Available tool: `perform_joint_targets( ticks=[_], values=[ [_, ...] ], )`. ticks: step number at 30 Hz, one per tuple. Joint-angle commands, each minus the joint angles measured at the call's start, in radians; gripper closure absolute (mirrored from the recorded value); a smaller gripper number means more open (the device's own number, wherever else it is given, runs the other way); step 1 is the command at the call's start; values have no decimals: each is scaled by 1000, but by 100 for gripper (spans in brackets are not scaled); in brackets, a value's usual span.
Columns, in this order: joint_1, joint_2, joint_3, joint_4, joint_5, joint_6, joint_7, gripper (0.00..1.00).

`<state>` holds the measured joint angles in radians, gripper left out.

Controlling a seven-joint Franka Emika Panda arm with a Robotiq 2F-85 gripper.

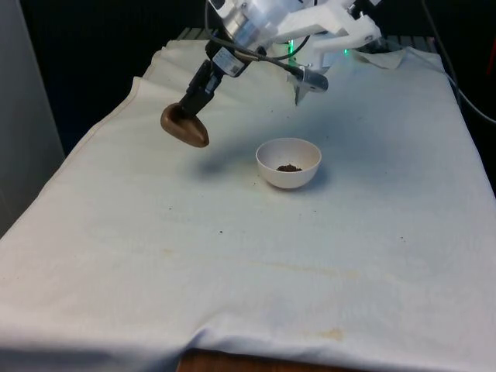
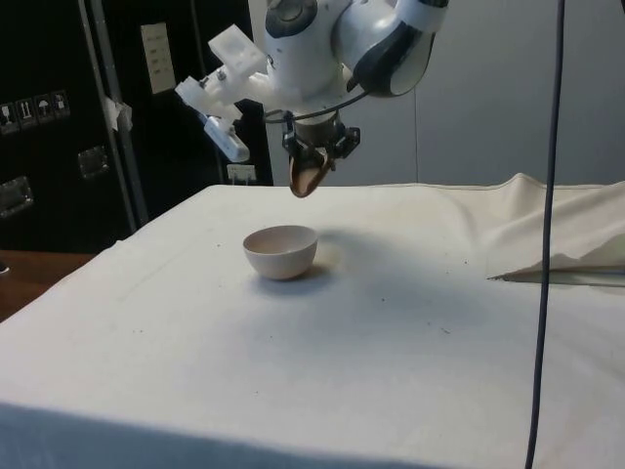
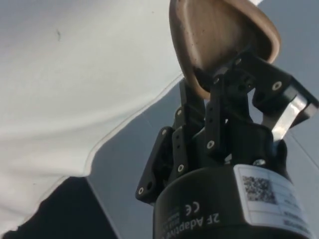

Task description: Pour the coffee beans from the cup into the bowl.

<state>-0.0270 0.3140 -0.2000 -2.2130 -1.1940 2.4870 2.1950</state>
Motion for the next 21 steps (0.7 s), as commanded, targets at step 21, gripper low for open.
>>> perform_joint_targets(
  ticks=[21],
  values=[
    [-10, 4, 5, -10, 210, 29, -121, 94]
  ],
)
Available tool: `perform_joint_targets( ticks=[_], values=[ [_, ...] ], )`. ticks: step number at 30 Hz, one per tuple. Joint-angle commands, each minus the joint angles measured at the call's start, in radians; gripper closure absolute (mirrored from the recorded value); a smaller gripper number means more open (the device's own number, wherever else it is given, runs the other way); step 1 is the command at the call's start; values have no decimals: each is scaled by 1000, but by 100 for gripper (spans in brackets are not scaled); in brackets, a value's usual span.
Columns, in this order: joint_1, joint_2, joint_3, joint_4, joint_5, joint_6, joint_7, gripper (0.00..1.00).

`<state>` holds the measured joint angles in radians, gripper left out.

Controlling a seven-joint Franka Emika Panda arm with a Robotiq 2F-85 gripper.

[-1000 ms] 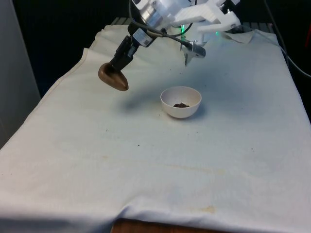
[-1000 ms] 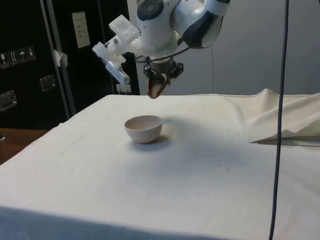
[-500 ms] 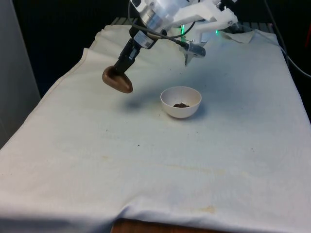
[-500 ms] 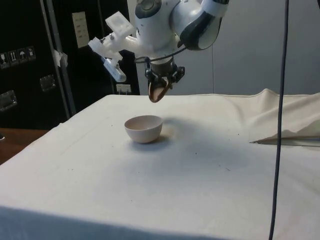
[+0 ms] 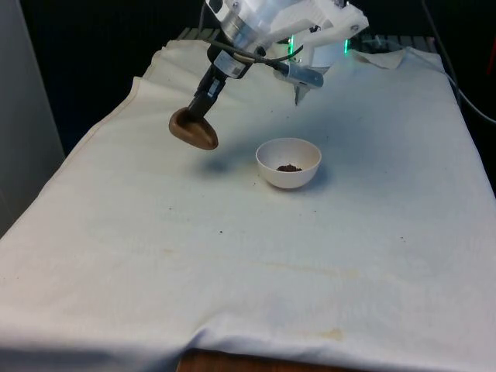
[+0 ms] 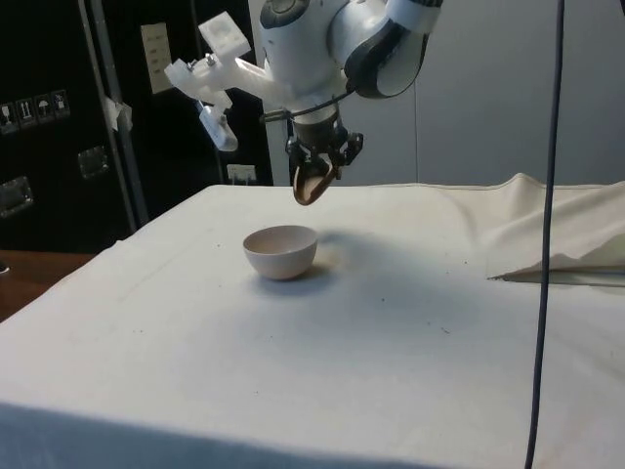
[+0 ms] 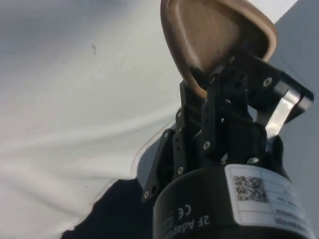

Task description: Pour the coffee beans from the cup into the bowl.

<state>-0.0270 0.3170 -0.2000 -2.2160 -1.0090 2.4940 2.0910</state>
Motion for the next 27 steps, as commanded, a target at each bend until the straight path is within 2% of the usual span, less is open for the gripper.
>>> perform_joint_targets(
  ticks=[1, 2, 8, 9, 10, 16, 17, 18, 25, 26, 27],
  values=[
    [0, 0, 0, -1, 9, 0, -5, 94],
    [-10, 1, 5, -7, 34, 22, -23, 94],
    [-11, 5, 5, -7, 96, 24, -61, 94],
    [0, 4, 0, -1, 83, 1, -50, 94],
    [-11, 6, 5, -7, 105, 25, -66, 94],
    [-12, 12, 1, -5, 162, 34, -106, 94],
    [0, 10, -5, 0, 140, 10, -88, 94],
    [-12, 13, 0, -4, 170, 36, -113, 94],
    [-14, 20, -8, -3, 239, 48, -169, 94],
    [-1, 16, -16, 1, 219, 25, -151, 94],
    [-15, 20, -10, -3, 248, 50, -178, 94]
  ],
)
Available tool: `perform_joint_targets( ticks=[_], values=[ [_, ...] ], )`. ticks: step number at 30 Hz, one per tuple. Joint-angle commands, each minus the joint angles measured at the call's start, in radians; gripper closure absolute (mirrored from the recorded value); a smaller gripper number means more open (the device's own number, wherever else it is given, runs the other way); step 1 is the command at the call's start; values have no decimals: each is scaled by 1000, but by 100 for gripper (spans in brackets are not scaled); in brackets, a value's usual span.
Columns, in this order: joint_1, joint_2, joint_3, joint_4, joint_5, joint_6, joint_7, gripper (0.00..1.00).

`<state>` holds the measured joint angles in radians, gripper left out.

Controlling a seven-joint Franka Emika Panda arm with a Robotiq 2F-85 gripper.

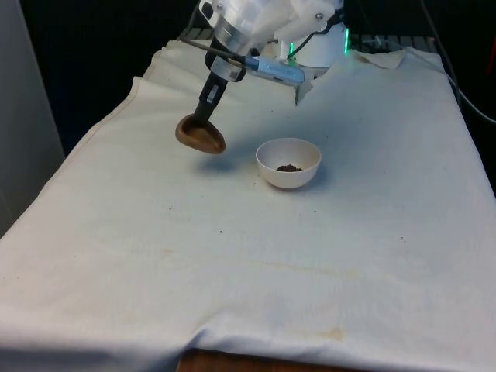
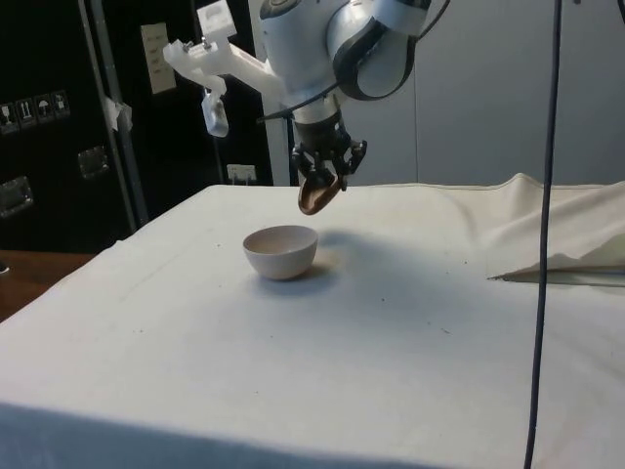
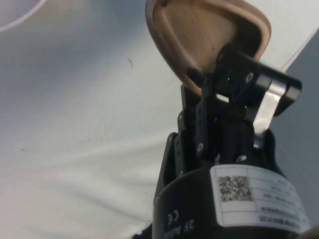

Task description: Pour the coffee beans from the cup into the bowl.

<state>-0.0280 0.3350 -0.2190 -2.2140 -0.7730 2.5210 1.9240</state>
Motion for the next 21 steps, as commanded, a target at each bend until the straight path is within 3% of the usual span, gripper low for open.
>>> perform_joint_targets(
  ticks=[1, 6, 7, 8, 14, 15, 16, 21],
  values=[
    [-15, 3, 5, -5, 28, 27, -28, 94],
    [-14, 6, -7, -7, 71, 41, -72, 94],
    [-1, 7, -17, 0, 52, 21, -55, 94],
    [-14, 6, -8, -7, 79, 45, -81, 94],
    [-15, 7, -9, -12, 128, 62, -141, 94],
    [-2, 8, -21, -3, 108, 39, -123, 94],
    [-15, 7, -8, -12, 134, 63, -150, 94],
    [-15, 7, -7, -15, 173, 76, -202, 94]
  ],
)
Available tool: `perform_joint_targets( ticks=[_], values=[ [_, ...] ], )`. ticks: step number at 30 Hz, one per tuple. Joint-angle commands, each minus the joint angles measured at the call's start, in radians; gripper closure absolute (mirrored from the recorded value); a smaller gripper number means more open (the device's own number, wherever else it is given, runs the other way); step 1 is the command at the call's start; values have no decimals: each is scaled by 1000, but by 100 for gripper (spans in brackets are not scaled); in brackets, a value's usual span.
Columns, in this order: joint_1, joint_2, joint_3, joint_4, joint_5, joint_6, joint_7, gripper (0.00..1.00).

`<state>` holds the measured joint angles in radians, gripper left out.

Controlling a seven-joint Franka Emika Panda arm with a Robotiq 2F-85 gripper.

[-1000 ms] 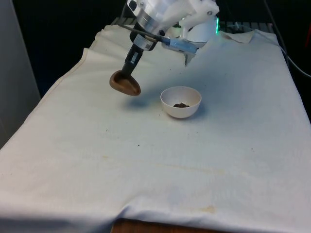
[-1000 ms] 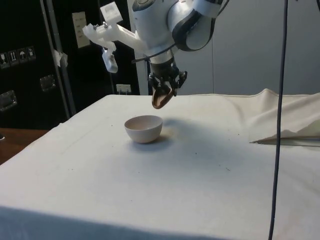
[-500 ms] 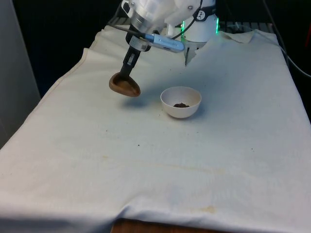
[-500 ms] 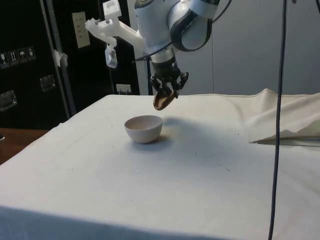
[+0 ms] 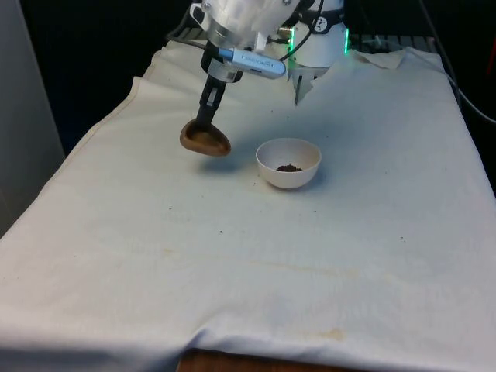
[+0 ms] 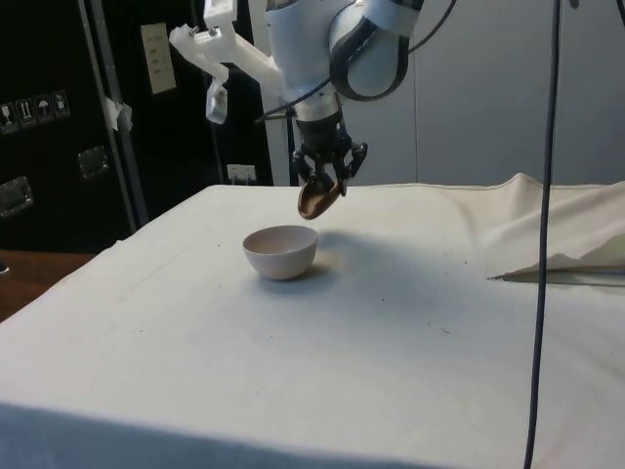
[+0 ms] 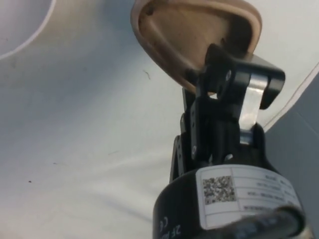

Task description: Pour the coffee beans from the cup into the bowl.

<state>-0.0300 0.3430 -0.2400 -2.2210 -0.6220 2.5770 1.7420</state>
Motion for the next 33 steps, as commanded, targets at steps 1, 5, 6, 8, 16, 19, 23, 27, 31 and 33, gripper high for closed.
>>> perform_joint_targets(
  ticks=[1, 5, 6, 8, 16, 19, 23, 27, 31, 33],
  values=[
    [-14, -1, 15, -9, 28, 21, -29, 94],
    [-14, -1, 17, -10, 53, 28, -65, 94],
    [-14, 0, 17, -10, 60, 30, -75, 94],
    [-13, -1, 17, -11, 71, 34, -93, 94],
    [-14, -1, 19, -12, 102, 43, -155, 94],
    [-14, -1, 19, -13, 110, 48, -175, 94],
    [-14, -1, 20, -15, 120, 56, -202, 94],
    [-15, -1, 22, -16, 128, 63, -232, 94],
    [-15, -1, 23, -16, 137, 67, -253, 94],
    [-14, -1, 22, -17, 141, 70, -266, 94]
  ],
)
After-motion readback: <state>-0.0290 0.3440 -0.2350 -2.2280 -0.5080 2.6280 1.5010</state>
